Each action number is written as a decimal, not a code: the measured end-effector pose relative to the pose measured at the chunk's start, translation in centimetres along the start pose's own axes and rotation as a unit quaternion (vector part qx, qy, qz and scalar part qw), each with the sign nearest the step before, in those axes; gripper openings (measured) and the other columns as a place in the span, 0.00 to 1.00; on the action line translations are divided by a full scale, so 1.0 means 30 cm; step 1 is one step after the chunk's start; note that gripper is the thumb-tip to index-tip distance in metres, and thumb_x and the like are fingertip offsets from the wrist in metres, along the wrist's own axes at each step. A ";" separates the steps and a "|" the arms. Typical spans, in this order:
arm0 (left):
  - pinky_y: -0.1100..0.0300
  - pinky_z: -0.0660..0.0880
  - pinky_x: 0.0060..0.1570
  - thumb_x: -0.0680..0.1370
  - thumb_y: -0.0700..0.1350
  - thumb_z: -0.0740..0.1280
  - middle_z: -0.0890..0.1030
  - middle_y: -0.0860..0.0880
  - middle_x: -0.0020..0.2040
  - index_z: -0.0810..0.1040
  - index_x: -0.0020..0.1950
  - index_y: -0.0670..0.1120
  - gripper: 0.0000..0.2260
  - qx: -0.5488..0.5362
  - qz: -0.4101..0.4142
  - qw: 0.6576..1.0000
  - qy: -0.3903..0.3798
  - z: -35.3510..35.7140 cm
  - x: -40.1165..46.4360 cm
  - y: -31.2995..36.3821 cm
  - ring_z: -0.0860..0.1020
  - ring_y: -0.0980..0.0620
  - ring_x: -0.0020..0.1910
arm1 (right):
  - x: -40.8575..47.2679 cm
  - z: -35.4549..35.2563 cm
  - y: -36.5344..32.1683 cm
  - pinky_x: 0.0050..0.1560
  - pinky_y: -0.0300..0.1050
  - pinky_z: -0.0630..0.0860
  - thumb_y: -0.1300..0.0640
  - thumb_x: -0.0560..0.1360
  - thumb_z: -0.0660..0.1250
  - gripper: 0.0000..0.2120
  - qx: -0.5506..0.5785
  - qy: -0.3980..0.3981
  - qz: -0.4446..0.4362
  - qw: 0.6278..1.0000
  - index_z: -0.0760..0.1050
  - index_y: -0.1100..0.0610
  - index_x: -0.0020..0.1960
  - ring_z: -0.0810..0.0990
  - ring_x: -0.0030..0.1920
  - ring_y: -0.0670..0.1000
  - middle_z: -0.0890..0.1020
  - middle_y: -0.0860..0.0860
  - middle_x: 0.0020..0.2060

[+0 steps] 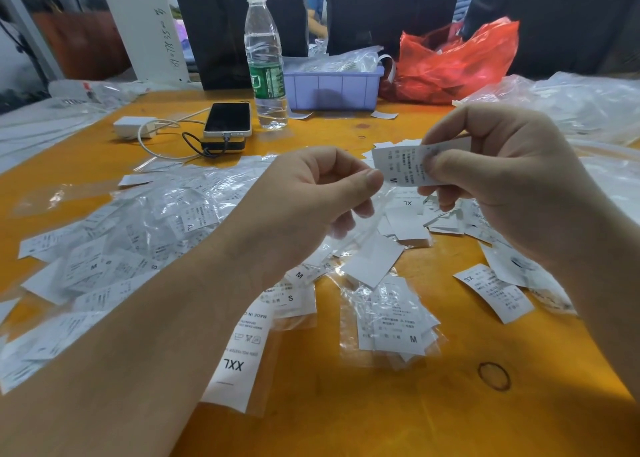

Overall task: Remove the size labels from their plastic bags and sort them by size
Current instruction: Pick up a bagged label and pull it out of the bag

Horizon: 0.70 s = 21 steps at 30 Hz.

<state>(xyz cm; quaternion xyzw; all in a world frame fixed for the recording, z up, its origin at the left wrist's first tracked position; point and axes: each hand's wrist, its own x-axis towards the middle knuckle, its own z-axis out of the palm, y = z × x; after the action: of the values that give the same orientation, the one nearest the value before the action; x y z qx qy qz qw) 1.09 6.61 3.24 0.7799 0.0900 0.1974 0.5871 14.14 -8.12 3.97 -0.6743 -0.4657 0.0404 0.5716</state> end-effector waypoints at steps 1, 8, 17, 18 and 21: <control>0.61 0.77 0.35 0.76 0.44 0.69 0.81 0.51 0.31 0.80 0.44 0.45 0.04 0.001 0.000 1.000 0.001 0.000 0.000 0.000 0.75 0.53 0.31 | -0.001 0.001 0.000 0.31 0.41 0.79 0.70 0.74 0.65 0.13 -0.006 -0.001 0.000 1.000 0.78 0.54 0.39 0.81 0.33 0.51 0.84 0.51 0.36; 0.61 0.78 0.35 0.76 0.45 0.69 0.81 0.51 0.31 0.80 0.44 0.45 0.04 0.000 -0.010 1.000 -0.001 0.002 0.001 -0.001 0.75 0.55 0.29 | -0.004 0.004 0.000 0.32 0.40 0.78 0.64 0.71 0.65 0.07 -0.008 0.007 -0.019 1.000 0.78 0.53 0.40 0.81 0.33 0.48 0.84 0.49 0.36; 0.62 0.78 0.34 0.76 0.45 0.69 0.81 0.52 0.31 0.80 0.44 0.46 0.04 0.000 -0.019 1.000 0.021 -0.001 0.005 -0.002 0.74 0.55 0.29 | -0.004 0.003 -0.001 0.32 0.41 0.77 0.63 0.70 0.65 0.06 0.025 -0.005 -0.026 0.999 0.78 0.54 0.39 0.80 0.32 0.50 0.84 0.50 0.35; 0.62 0.78 0.34 0.76 0.45 0.69 0.81 0.52 0.31 0.80 0.44 0.46 0.04 -0.001 -0.018 1.000 0.018 0.000 0.004 -0.002 0.75 0.55 0.29 | -0.004 0.005 0.000 0.31 0.42 0.77 0.63 0.70 0.65 0.06 0.023 -0.009 -0.026 0.999 0.78 0.54 0.39 0.79 0.31 0.50 0.84 0.50 0.35; 0.63 0.78 0.34 0.76 0.46 0.69 0.81 0.52 0.30 0.80 0.45 0.45 0.05 0.001 -0.015 1.000 0.010 0.004 0.002 -0.001 0.75 0.55 0.29 | -0.009 0.008 0.003 0.31 0.42 0.78 0.62 0.70 0.67 0.04 0.015 -0.032 -0.027 0.999 0.78 0.54 0.40 0.78 0.31 0.51 0.83 0.51 0.36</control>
<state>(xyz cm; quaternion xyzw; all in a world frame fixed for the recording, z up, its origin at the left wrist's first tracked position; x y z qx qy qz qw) 1.20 6.52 3.19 0.7771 0.1081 0.1962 0.5881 13.90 -8.11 3.70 -0.6514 -0.5010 0.0537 0.5672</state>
